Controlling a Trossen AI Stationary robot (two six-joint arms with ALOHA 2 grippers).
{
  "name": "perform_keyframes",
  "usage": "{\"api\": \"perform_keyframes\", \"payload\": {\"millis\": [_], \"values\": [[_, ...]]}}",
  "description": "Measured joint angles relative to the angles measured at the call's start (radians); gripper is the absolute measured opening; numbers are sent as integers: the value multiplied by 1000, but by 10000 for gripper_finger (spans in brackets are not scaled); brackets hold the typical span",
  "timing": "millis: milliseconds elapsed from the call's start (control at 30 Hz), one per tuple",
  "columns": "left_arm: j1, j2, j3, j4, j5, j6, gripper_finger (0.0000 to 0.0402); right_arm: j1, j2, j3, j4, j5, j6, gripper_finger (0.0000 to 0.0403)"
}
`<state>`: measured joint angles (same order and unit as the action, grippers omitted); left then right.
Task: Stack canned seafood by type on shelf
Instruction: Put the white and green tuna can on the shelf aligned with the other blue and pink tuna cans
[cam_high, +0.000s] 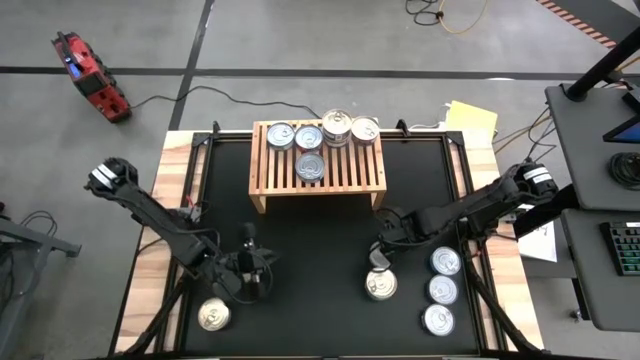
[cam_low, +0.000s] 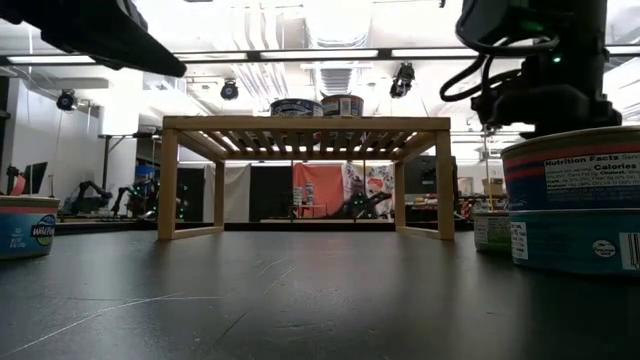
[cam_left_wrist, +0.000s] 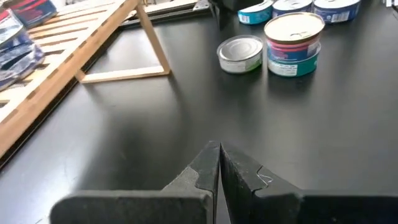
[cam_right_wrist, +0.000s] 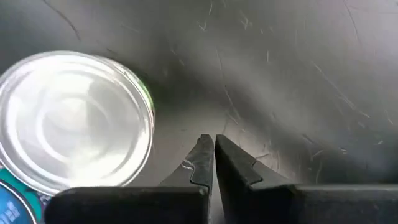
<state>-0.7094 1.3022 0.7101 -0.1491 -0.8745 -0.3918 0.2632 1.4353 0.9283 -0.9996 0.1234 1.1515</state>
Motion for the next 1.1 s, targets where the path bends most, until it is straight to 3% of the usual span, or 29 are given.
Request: {"api": "perform_keyframes", "payload": {"millis": [233, 633, 1000, 1100], "values": [[3, 87, 0, 121, 1, 67, 0, 26, 0, -17, 70, 5, 9, 9], [38, 186, 0, 180, 1, 72, 0, 27, 0, -93, 206, 40, 24, 9], [47, 232, 0, 293, 2, 183, 0, 25, 5, -99, 644, 35, -204, 9], [49, 232, 0, 336, 13, 222, 0, 24, -3, -94, 683, 35, -256, 9]]}}
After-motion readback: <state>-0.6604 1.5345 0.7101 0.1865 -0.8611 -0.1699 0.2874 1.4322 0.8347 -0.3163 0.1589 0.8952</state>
